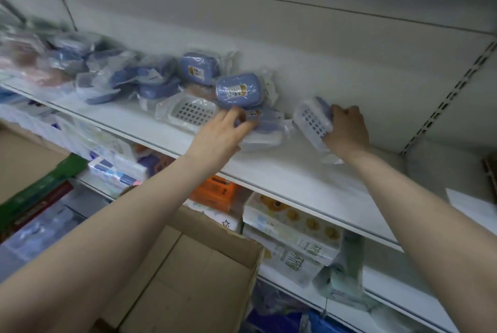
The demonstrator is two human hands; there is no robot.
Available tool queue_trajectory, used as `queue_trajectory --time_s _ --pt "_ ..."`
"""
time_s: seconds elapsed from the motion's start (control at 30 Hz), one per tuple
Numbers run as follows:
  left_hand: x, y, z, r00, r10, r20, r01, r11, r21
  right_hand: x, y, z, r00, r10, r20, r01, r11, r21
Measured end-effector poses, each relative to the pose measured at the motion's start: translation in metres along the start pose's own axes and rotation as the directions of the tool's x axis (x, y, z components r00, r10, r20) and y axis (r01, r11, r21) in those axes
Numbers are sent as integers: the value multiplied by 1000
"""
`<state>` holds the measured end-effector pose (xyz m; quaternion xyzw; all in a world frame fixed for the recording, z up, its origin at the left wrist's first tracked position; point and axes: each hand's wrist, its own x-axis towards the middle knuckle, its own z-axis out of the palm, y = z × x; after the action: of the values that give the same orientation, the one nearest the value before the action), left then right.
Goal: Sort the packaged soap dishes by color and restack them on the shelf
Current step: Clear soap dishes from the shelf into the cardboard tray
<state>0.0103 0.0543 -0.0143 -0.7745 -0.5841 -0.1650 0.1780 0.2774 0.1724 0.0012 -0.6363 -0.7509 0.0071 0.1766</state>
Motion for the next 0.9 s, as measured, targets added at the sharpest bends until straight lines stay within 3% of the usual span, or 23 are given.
queue_trajectory --time_s 0.1,0.17,0.37,0.5,0.63,0.8,0.9 --pt "-12 6 0 996 81 23 -82 995 49 -22 6 -10 966 -255 49 255 903 -346" --pt "-20 12 1 996 79 45 -79 997 13 -36 10 -9 950 -279 140 312 857 -409" --pt "-19 29 14 988 -114 104 124 988 -89 -54 13 -2 953 -122 276 151 985 -86" --pt "-13 28 26 946 -220 238 248 964 -93 -54 17 9 932 -70 356 91 995 -44" --pt "-26 26 20 953 -267 142 289 942 -169 -62 5 7 975 -42 217 60 995 -79" --pt "-83 3 -3 948 -319 -11 308 923 -231 -98 -39 6 988 -100 -120 105 994 40" --pt "-137 -27 -20 909 -415 -32 392 880 -269 -129 -85 10 976 -161 -149 179 977 114"
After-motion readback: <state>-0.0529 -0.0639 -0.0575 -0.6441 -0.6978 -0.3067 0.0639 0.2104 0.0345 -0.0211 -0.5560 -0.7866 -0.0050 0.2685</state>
